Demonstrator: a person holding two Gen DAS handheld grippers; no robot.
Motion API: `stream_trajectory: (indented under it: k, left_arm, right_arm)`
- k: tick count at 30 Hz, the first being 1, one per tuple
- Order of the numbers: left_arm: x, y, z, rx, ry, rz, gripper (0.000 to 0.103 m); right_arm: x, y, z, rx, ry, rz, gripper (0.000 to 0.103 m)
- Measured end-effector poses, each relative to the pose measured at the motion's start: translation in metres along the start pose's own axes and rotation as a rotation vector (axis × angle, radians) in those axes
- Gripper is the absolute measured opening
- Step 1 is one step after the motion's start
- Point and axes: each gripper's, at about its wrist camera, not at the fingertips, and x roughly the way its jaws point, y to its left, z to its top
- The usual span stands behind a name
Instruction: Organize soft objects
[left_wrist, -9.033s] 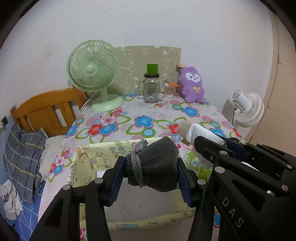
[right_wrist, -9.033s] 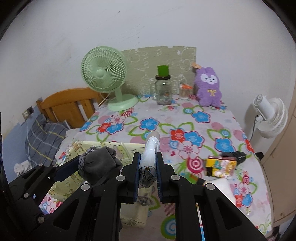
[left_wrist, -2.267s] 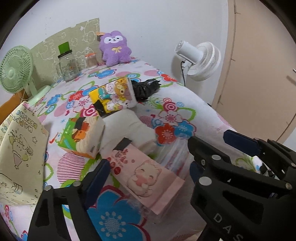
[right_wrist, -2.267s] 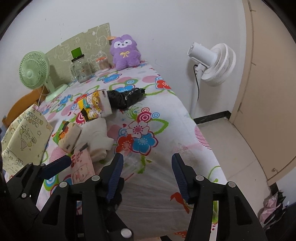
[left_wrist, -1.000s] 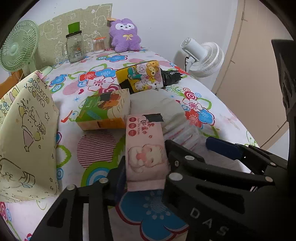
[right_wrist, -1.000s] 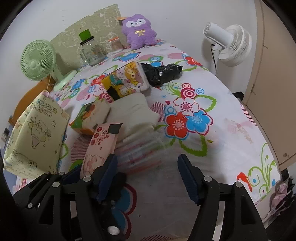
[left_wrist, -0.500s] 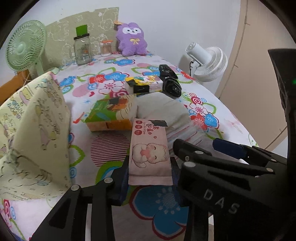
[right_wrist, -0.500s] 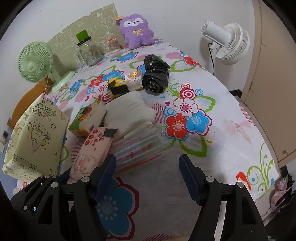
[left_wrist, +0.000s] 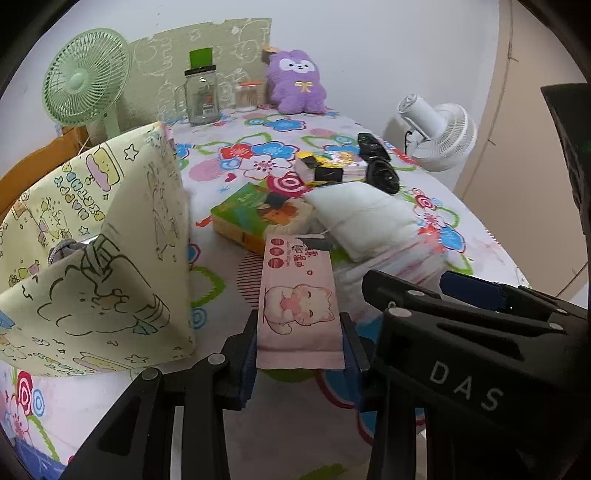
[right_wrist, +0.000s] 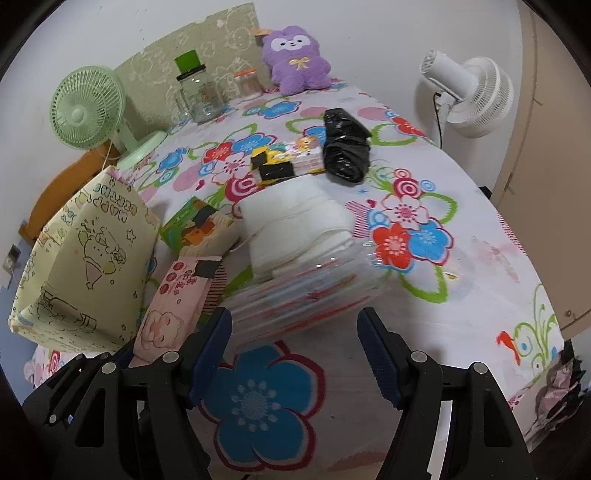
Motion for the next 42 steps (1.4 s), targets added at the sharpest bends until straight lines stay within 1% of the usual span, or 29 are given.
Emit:
stream_trajectory:
  k: [6, 9, 13, 14, 15, 16, 21, 27, 30, 42]
  left_arm:
    - [0.014, 0.002, 0.002, 0.018, 0.024, -0.012, 0.039]
    - [0.017, 0.001, 0.004, 0.037, 0.024, -0.014, 0.039]
    - [0.018, 0.001, 0.005, 0.052, 0.026, -0.023, 0.039]
    - [0.019, 0.0, 0.006, 0.056, 0.026, -0.023, 0.039]
    - [0.019, 0.0, 0.006, 0.06, 0.026, -0.023, 0.039]
    - [0.02, 0.0, 0.007, 0.061, 0.025, -0.025, 0.04]
    - [0.021, 0.001, 0.008, 0.058, 0.027, -0.032, 0.04]
    - [0.02, 0.002, 0.012, 0.039, 0.019, -0.032, 0.039]
    - [0.017, 0.0, 0.013, 0.038, 0.007, -0.029, 0.039]
    - [-0.012, -0.008, 0.025, 0.033, -0.069, -0.003, 0.039]
  right_arm:
    - [0.01, 0.004, 0.009, 0.009, 0.018, -0.043, 0.074]
    - [0.014, 0.001, 0.014, 0.038, 0.013, -0.081, 0.074]
    - [0.02, -0.002, 0.019, 0.066, 0.022, -0.103, 0.073]
    - [0.021, -0.001, 0.019, 0.064, 0.024, -0.106, 0.071]
    - [0.023, 0.0, 0.019, 0.06, 0.031, -0.101, 0.065]
    - [0.024, 0.001, 0.019, 0.058, 0.032, -0.08, 0.062]
    - [0.022, 0.007, 0.02, 0.024, 0.011, -0.065, 0.038]
    - [0.016, 0.01, 0.019, -0.008, -0.011, -0.058, 0.022]
    - [0.01, 0.012, 0.018, -0.03, -0.028, -0.056, 0.019]
    - [-0.022, 0.012, 0.019, -0.065, -0.102, -0.061, 0.018]
